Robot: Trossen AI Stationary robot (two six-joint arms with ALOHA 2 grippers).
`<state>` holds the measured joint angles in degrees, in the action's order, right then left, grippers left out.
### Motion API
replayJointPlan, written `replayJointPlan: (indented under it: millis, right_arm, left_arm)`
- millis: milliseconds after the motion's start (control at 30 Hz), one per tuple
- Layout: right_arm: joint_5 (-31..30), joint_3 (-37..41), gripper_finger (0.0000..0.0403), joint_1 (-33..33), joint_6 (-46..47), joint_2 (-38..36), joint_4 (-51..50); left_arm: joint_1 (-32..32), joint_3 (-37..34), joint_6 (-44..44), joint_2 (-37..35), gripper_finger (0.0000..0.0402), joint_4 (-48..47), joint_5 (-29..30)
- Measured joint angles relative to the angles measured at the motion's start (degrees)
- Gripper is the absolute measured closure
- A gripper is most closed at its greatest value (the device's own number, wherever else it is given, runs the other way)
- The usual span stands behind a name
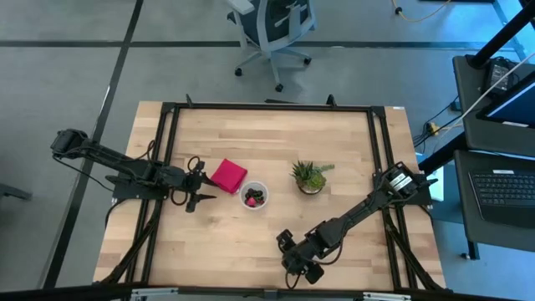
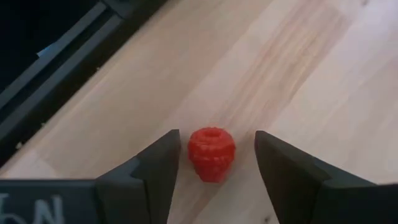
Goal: Pick and placing Produce into tupperware
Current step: Put the red raspberry into the container
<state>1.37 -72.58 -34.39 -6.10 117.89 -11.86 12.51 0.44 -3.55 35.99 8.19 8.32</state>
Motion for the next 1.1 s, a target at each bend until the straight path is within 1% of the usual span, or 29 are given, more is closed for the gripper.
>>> replayJointPlan:
  millis: [100,233,367,467,733,900,1000,1100]
  right_arm:
    - [-0.1,0.0,0.021,0.0,1.3,0.0,-0.5]
    - [-0.1,-0.1,0.0247,0.0,2.8,0.0,-1.6]
    - [-0.1,-0.1,0.0285,0.0,2.9,-0.1,-2.4]
    - [-0.2,-0.1,0.0304,0.0,2.6,-0.1,-2.4]
    - [-0.2,-0.1,0.0304,0.2,2.9,-0.3,-2.3]
    - [-0.4,0.0,0.0307,2.4,2.8,-2.4,-3.3]
    - [-0.5,-1.9,0.0307,4.7,0.7,-5.0,-6.8]
    - [-0.6,-5.8,0.0306,7.9,-2.0,-7.1,-12.9]
  left_arm:
    - [0.0,0.0,0.0,0.0,0.0209,0.0,0.0]
    - [0.0,0.0,0.0,0.0,0.0209,0.0,0.0]
    - [0.0,0.0,0.0,0.0,0.0209,0.0,0.0]
    - [0.0,0.0,0.0,0.0,0.0209,0.0,0.0]
    - [0.0,0.0,0.0,0.0,0.0209,0.0,0.0]
    - [0.0,0.0,-0.3,0.0,0.0209,0.0,0.0]
    - [0.0,0.0,-0.3,0.0,0.0209,0.0,0.0]
    - [0.0,0.0,-0.4,0.0,0.0209,0.0,0.0]
